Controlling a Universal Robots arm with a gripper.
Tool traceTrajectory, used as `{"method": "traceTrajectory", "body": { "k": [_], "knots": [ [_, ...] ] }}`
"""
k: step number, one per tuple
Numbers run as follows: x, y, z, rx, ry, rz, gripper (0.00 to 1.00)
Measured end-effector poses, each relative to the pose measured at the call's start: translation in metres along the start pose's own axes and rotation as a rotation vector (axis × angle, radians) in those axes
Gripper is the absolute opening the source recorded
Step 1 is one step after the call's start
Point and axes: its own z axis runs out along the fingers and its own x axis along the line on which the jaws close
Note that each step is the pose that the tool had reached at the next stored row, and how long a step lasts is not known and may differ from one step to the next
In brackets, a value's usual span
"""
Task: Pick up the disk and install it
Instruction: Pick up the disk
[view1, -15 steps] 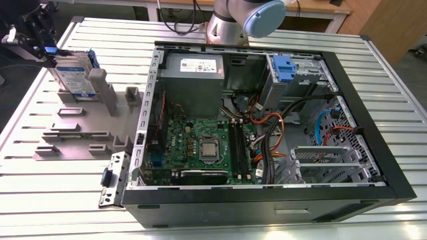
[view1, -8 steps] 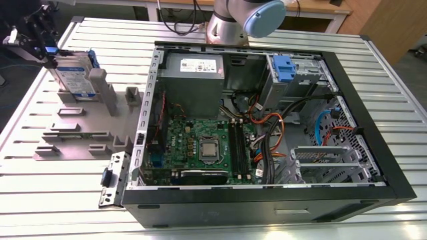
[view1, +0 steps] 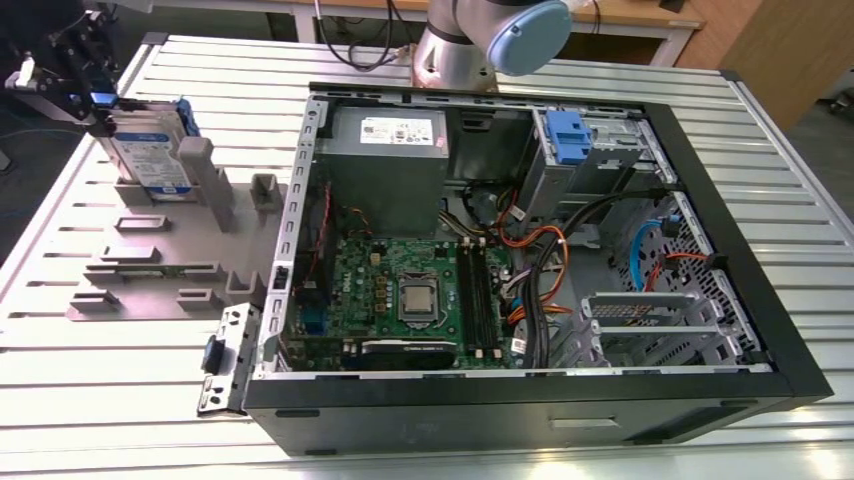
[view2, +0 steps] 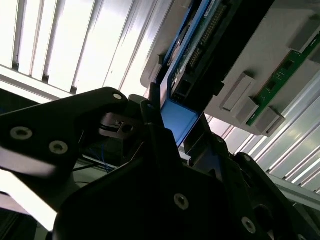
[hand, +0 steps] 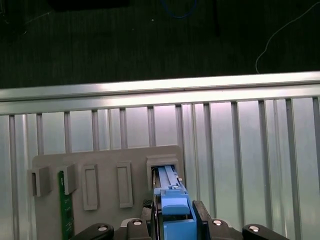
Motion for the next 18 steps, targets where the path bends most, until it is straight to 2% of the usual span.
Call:
{"method": "traceTrajectory", "body": {
  "k": [12, 14, 15, 18],
  "knots": [
    [0.0, 0.0, 0.0001, 0.0, 0.003, -0.004, 0.44],
    [0.0, 0.0, 0.0001, 0.0, 0.003, -0.005, 0.45],
    [0.0, 0.0, 0.0001, 0.0001, 0.003, -0.005, 0.51],
    [0.0, 0.0, 0.0003, -0.0001, 0.003, -0.005, 0.51]
  ]
}}
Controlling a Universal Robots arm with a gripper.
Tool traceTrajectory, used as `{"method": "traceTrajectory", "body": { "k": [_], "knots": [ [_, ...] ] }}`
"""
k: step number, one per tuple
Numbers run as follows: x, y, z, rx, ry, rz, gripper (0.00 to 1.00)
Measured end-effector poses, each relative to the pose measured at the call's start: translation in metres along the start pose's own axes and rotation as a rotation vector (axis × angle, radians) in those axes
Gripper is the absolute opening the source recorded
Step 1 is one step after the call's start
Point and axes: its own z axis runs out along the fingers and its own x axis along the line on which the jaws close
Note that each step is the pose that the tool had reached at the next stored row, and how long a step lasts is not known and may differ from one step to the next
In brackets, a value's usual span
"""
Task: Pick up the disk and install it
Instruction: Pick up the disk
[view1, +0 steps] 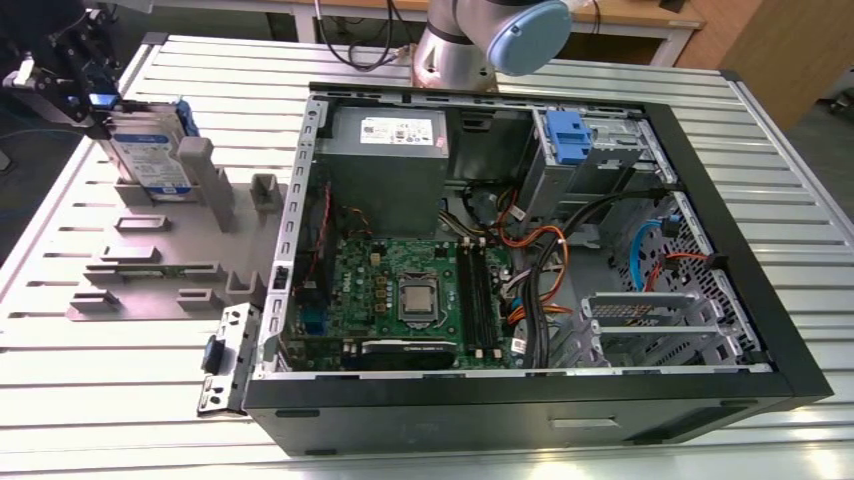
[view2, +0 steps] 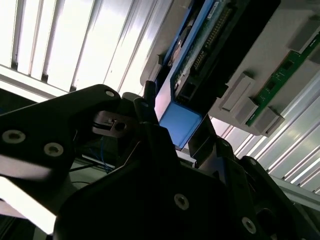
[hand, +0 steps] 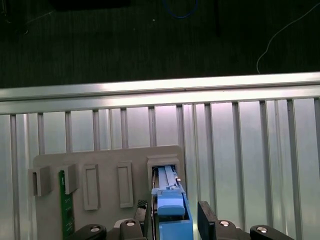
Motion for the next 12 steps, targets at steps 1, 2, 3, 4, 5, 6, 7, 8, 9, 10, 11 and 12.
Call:
{"method": "traceTrajectory", "body": {
  "k": [1, 2, 3, 4, 5, 6, 7, 8, 9, 10, 11, 12],
  "knots": [
    [0.0, 0.0, 0.0006, 0.0003, -0.0001, -0.001, 0.51],
    [0.0, 0.0, 0.001, 0.0002, -0.0001, -0.002, 0.51],
    [0.0, 0.0, 0.0014, -0.0001, 0.0, -0.003, 0.51],
    [0.0, 0.0, 0.0019, 0.0, 0.0, -0.004, 0.51],
    [0.0, 0.0, 0.0024, 0.0, -0.0001, -0.006, 0.51],
    [0.0001, 0.0, 0.003, -0.0001, 0.0, -0.009, 0.51],
    [0.0001, 0.0, 0.0034, -0.0003, 0.0001, -0.018, 0.51],
    [0.0001, 0.0, 0.0037, -0.0005, 0.0002, -0.027, 0.51],
    [0.0001, 0.0, 0.0039, -0.0007, 0.0002, -0.036, 0.51],
    [0.0001, 0.0, 0.0042, -0.0007, 0.0002, -0.045, 0.51],
    [0.0001, 0.0, 0.0044, -0.0007, 0.0002, -0.05, 0.51],
    [0.0001, 0.0, 0.0045, -0.0008, 0.0002, -0.05, 0.51]
  ]
}}
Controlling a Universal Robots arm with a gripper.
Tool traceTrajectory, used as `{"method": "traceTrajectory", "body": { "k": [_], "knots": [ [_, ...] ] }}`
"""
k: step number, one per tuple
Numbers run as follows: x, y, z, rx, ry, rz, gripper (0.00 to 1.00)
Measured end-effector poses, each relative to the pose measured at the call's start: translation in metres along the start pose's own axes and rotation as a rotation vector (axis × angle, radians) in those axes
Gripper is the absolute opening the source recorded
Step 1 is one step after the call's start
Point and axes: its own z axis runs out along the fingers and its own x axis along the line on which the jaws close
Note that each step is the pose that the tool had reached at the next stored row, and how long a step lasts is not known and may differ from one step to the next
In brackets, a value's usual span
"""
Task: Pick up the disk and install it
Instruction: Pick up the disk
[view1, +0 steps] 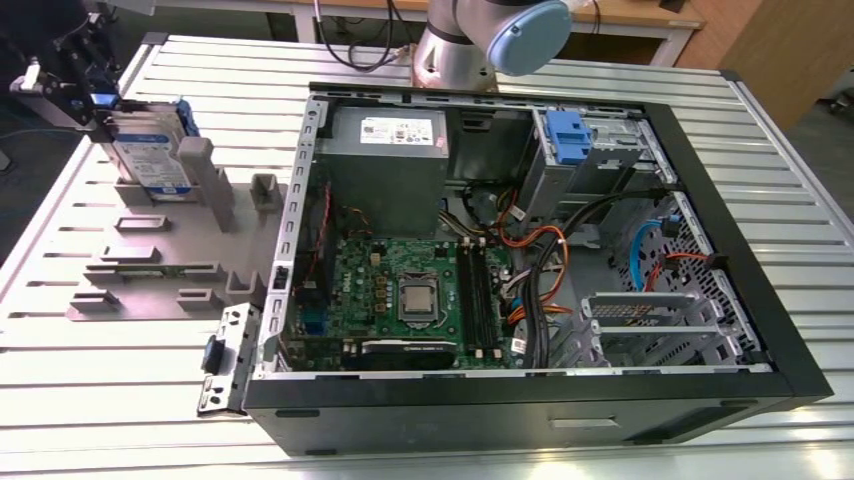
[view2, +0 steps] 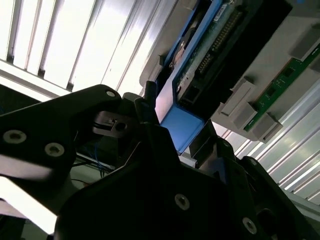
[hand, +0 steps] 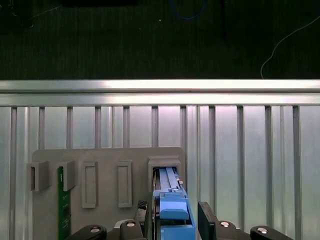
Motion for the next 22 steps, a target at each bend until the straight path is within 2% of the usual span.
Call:
{"method": "traceTrajectory", "body": {
  "k": [5, 6, 7, 10, 15, 22],
  "knots": [
    [0.0, 0.0, 0.0003, 0.0, 0.0, 0.0, 0.5],
    [0.0, 0.0, 0.0003, 0.0, 0.0002, 0.0, 0.43],
    [0.0001, 0.0, 0.0004, 0.0, 0.0008, 0.0, 0.43],
    [0.0, 0.0, 0.0007, 0.0005, 0.0057, 0.0, 0.43],
    [0.0003, 0.0, 0.0007, 0.0004, 0.0207, 0.0, 0.43],
    [0.0003, 0.0, 0.001, 0.0005, 0.0216, 0.0, 0.43]
  ]
}}
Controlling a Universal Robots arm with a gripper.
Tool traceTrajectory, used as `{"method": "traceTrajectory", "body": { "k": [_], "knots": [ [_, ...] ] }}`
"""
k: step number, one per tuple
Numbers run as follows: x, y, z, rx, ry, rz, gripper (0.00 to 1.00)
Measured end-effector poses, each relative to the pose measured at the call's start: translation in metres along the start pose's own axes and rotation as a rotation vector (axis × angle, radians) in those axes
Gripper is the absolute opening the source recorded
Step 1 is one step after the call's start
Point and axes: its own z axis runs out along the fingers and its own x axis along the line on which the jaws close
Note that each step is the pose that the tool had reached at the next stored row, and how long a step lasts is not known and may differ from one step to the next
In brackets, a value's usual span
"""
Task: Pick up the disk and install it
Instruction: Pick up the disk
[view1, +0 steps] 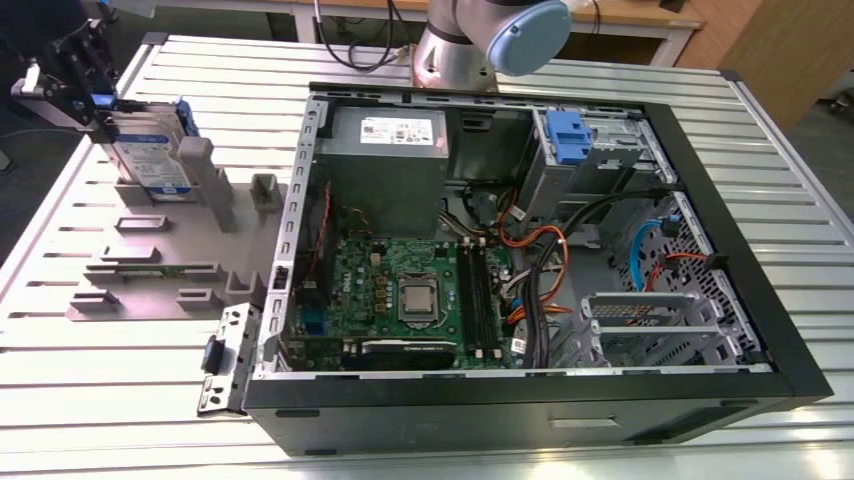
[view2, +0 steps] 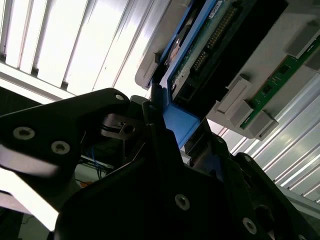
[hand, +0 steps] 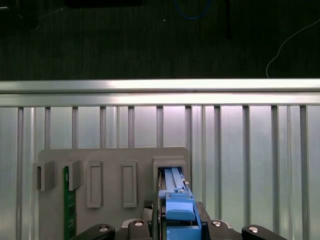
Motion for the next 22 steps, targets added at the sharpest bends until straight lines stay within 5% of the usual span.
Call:
{"method": "traceTrajectory", "body": {
  "k": [22],
  "knots": [
    [-0.0021, -0.0001, 0.0004, -0.0009, 0.0, 0.0, 0.5]
  ]
}}
